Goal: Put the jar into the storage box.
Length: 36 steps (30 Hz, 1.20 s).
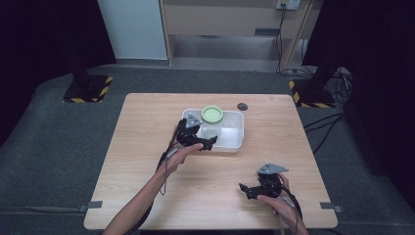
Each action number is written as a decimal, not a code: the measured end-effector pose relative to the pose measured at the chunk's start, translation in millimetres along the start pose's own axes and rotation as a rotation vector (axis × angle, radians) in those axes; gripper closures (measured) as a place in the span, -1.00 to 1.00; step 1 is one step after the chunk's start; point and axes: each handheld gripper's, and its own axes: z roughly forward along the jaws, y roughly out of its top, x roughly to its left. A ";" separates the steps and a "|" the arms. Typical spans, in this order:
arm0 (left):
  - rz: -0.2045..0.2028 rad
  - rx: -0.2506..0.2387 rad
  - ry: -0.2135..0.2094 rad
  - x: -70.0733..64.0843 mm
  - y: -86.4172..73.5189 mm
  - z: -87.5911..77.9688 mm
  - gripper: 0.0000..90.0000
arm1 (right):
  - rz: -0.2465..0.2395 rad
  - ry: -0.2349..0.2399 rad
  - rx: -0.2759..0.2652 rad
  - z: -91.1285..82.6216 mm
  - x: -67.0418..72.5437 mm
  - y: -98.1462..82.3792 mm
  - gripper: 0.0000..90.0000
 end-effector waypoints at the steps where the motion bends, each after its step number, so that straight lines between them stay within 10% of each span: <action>1: 0.000 0.000 0.000 0.0 0.0 0.0 -0.98 | 0.000 0.000 0.000 0.0 0.0 0.0 -0.91; 36: 0.002 0.011 -0.094 -39.5 -56.0 -25.4 -0.98 | 0.004 -0.001 -0.001 -0.1 0.0 0.0 -0.91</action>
